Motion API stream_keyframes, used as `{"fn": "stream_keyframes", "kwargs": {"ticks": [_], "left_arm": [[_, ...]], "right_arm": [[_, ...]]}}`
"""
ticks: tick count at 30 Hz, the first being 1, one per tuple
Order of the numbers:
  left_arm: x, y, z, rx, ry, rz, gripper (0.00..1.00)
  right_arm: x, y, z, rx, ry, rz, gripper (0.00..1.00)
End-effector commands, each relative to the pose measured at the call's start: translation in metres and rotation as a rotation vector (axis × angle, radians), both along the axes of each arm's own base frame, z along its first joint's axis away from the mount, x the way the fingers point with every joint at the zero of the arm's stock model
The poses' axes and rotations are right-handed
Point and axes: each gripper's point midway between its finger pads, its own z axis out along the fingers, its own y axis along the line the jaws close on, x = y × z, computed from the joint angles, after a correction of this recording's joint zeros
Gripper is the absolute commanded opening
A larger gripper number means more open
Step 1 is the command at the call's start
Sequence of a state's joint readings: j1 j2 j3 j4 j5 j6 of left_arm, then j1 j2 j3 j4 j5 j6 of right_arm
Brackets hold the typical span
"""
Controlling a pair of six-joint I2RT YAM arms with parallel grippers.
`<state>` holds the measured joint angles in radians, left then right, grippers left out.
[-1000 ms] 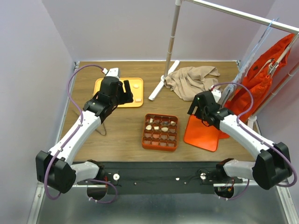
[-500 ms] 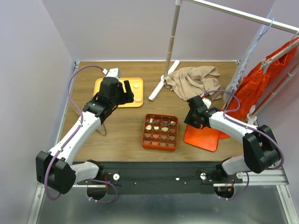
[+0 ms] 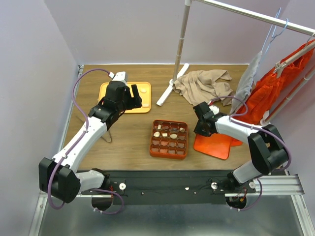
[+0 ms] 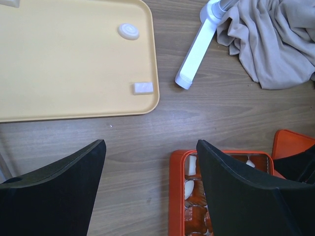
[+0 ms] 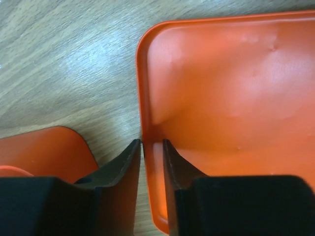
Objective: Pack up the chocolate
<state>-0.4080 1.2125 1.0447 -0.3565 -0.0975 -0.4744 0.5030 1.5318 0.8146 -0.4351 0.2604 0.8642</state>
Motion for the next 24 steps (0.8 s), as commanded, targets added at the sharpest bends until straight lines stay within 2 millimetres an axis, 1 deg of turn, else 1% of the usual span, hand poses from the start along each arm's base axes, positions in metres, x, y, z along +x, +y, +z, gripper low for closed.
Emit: {"fn": "stream_keyframes", "kwargs": {"ticks": [1, 3, 4, 5, 7, 8, 11, 12, 13, 14, 15, 16, 18, 19, 22, 23, 24], "left_arm": [[0.003, -0.001, -0.002, 0.008, -0.011, -0.010, 0.84], [0.005, 0.001, -0.003, 0.011, -0.011, -0.007, 0.85], [0.005, 0.002, -0.003, 0.011, -0.008, -0.003, 0.85], [0.008, 0.007, -0.004, 0.013, -0.003, 0.008, 0.85], [0.010, 0.010, -0.001, 0.006, -0.005, 0.007, 0.85], [0.013, 0.016, 0.003, 0.001, -0.014, 0.021, 0.85], [0.019, 0.024, 0.014, -0.012, -0.038, 0.027, 0.85], [0.023, 0.035, 0.015, -0.018, -0.035, 0.050, 0.85], [0.025, 0.040, 0.014, -0.017, -0.029, 0.059, 0.85], [0.029, 0.042, 0.012, -0.030, -0.013, 0.046, 0.85], [0.030, 0.041, 0.012, -0.049, -0.003, 0.021, 0.85], [0.034, 0.047, 0.013, -0.059, -0.003, 0.028, 0.85], [0.037, 0.043, 0.014, -0.083, -0.008, -0.005, 0.85], [0.038, 0.042, 0.016, -0.090, -0.015, -0.010, 0.85], [0.040, 0.040, 0.019, -0.104, -0.025, -0.017, 0.85], [0.040, 0.041, 0.019, -0.105, -0.026, -0.014, 0.85], [0.040, 0.041, 0.018, -0.106, -0.024, -0.014, 0.85]], "right_arm": [[0.007, -0.006, -0.001, -0.052, -0.028, -0.013, 0.25], [0.007, -0.007, -0.002, -0.059, -0.025, -0.002, 0.14], [0.006, -0.007, -0.002, -0.059, -0.026, 0.006, 0.04], [0.007, -0.006, 0.002, -0.050, -0.034, 0.009, 0.01], [0.007, -0.005, 0.008, -0.042, -0.050, 0.017, 0.01], [0.007, -0.004, 0.017, -0.026, -0.072, 0.022, 0.01], [0.007, -0.003, 0.035, -0.010, -0.105, 0.050, 0.01], [0.007, -0.003, 0.050, 0.001, -0.137, 0.059, 0.01], [0.008, -0.002, 0.057, 0.010, -0.154, 0.068, 0.01], [0.008, 0.002, 0.066, 0.029, -0.170, 0.087, 0.01], [0.010, 0.004, 0.082, 0.048, -0.212, 0.109, 0.01], [0.012, 0.008, 0.095, 0.072, -0.243, 0.120, 0.01], [0.015, 0.015, 0.116, 0.113, -0.289, 0.149, 0.01], [0.019, 0.019, 0.136, 0.140, -0.335, 0.161, 0.01], [0.023, 0.031, 0.162, 0.195, -0.382, 0.203, 0.01], [0.026, 0.038, 0.177, 0.224, -0.406, 0.221, 0.01], [0.028, 0.041, 0.186, 0.241, -0.422, 0.229, 0.01]]}}
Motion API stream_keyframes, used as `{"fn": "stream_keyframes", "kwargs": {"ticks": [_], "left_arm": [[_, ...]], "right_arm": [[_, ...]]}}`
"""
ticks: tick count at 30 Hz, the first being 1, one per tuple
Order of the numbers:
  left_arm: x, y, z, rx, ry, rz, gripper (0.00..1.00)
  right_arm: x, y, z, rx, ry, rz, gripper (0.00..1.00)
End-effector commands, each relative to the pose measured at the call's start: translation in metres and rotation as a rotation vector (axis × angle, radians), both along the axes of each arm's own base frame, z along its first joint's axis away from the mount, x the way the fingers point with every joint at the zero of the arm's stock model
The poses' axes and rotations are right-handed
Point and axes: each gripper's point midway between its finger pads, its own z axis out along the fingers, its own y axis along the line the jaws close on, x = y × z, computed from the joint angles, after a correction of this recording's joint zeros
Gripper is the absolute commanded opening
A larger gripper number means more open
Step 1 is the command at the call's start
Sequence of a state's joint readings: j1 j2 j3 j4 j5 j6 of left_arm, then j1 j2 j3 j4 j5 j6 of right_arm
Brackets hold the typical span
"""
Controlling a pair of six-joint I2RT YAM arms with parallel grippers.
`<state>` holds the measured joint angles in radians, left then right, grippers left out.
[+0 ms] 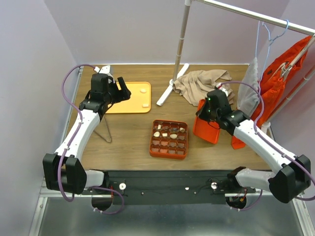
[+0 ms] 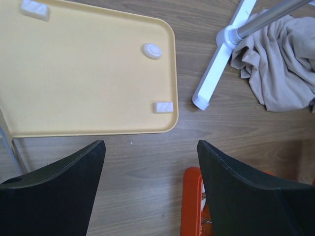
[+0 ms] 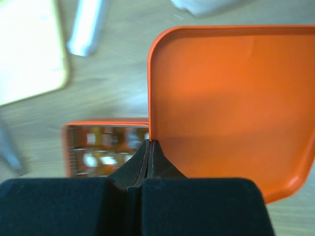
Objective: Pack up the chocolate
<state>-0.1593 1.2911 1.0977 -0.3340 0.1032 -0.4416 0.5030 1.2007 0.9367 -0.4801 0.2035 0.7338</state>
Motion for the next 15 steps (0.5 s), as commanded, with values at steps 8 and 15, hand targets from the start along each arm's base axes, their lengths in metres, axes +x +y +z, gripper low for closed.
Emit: {"fn": "stream_keyframes", "kwargs": {"ticks": [8, 15], "left_arm": [[0.001, -0.017, 0.009, -0.063, -0.055, -0.107, 0.86], [-0.002, -0.012, -0.028, -0.062, 0.029, -0.100, 0.88]], "right_arm": [[0.007, 0.078, 0.110, 0.292, -0.175, 0.332, 0.01], [-0.012, 0.138, 0.148, 0.533, -0.236, 0.647, 0.01]]}}
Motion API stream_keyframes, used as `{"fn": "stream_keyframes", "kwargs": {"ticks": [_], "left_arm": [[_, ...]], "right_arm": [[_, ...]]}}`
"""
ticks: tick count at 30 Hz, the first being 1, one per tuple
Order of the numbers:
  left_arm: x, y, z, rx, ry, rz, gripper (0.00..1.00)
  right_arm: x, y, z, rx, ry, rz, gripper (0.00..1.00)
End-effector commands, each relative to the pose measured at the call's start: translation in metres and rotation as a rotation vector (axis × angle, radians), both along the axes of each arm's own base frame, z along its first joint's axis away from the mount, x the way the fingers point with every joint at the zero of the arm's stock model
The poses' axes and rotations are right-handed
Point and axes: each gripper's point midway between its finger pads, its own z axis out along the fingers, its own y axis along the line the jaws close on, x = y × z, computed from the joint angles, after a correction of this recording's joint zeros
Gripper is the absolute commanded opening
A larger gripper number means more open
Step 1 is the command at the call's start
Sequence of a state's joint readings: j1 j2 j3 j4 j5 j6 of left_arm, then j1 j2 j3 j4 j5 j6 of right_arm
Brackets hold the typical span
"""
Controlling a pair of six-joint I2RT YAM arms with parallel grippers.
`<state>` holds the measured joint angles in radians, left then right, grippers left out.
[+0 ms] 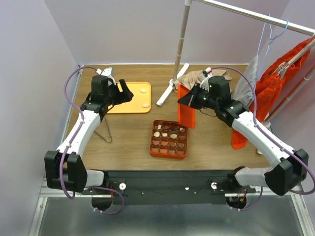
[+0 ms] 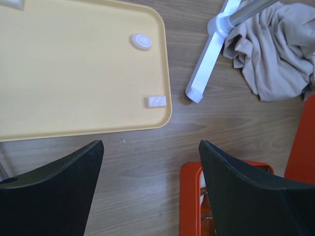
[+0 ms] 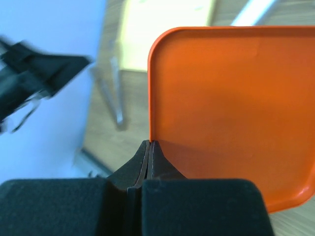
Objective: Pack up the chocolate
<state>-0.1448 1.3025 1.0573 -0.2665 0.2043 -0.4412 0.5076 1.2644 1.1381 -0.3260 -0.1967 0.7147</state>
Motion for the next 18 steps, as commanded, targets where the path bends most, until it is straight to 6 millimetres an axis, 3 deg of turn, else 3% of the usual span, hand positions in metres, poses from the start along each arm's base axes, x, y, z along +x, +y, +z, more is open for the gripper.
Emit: {"fn": "stream_keyframes", "kwargs": {"ticks": [1, 5, 8, 11, 18], "left_arm": [[-0.003, 0.002, -0.021, -0.014, 0.033, -0.026, 0.88], [-0.009, 0.003, -0.013, -0.067, -0.049, -0.020, 0.89], [-0.014, 0.012, -0.001, -0.107, -0.119, 0.020, 0.92], [-0.016, 0.020, -0.002, -0.100, -0.116, 0.036, 0.92], [-0.013, 0.044, -0.004, -0.080, -0.092, 0.125, 0.92]], "right_arm": [[-0.028, 0.057, 0.049, 0.229, -0.092, 0.336, 0.01], [-0.051, 0.077, 0.063, 0.339, -0.080, 0.517, 0.01], [-0.062, 0.083, 0.077, 0.442, -0.081, 0.578, 0.01], [-0.071, 0.086, 0.086, 0.546, -0.070, 0.618, 0.01], [-0.065, 0.105, 0.086, 0.657, -0.038, 0.616, 0.01]]}}
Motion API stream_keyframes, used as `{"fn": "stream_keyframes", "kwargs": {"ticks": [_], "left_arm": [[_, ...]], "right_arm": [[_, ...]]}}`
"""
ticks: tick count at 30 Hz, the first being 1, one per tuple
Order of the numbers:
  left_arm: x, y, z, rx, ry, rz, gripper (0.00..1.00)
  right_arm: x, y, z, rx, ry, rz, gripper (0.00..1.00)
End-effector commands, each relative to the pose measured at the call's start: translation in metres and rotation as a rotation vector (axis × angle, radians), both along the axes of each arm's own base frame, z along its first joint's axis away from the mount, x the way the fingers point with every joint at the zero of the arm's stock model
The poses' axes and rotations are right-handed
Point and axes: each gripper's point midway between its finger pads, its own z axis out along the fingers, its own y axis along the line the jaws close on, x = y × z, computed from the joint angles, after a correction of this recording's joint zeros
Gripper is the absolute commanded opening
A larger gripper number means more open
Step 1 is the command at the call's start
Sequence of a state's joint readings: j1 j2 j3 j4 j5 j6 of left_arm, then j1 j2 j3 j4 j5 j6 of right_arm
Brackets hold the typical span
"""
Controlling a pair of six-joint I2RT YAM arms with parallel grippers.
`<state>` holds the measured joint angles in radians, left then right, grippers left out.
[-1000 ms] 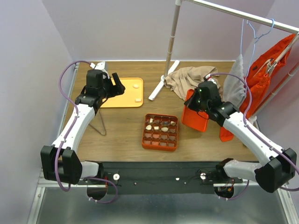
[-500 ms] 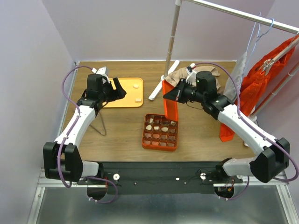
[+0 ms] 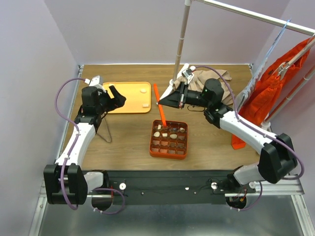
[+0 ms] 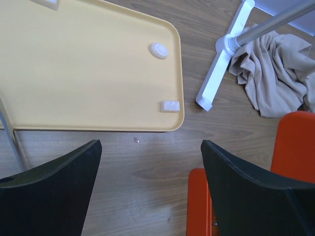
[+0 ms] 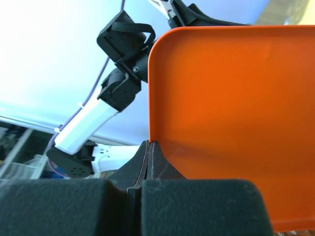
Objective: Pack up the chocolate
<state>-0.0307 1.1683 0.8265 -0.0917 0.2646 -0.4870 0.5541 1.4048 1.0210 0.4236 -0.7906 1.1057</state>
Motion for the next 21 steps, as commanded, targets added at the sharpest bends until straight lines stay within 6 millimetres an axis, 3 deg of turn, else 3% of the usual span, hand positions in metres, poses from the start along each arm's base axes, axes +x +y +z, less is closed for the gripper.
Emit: {"fn": "stream_keyframes", "kwargs": {"ticks": [1, 3, 5, 7, 8, 11, 21], "left_arm": [[0.004, 0.015, 0.014, -0.005, -0.021, 0.076, 0.92], [0.004, 0.039, 0.012, -0.004, 0.006, 0.201, 0.92], [0.003, 0.049, 0.016, -0.019, -0.009, 0.235, 0.92], [0.002, 0.046, 0.019, -0.037, -0.016, 0.215, 0.92], [0.002, 0.045, 0.018, -0.041, -0.014, 0.212, 0.92], [0.003, 0.042, 0.014, -0.055, -0.003, 0.193, 0.92], [0.001, 0.040, 0.010, -0.048, 0.005, 0.175, 0.92]], "right_arm": [[-0.009, 0.018, 0.013, 0.119, 0.029, 0.071, 0.01], [-0.007, 0.023, 0.012, 0.146, 0.040, 0.068, 0.01], [-0.006, 0.028, 0.001, 0.167, 0.105, 0.079, 0.01], [-0.010, 0.030, 0.007, 0.228, 0.124, 0.103, 0.01], [-0.009, 0.031, -0.002, 0.233, 0.152, 0.108, 0.01], [-0.013, 0.032, 0.000, 0.293, 0.179, 0.137, 0.01], [-0.016, 0.026, -0.036, 0.373, 0.333, 0.140, 0.01]]}}
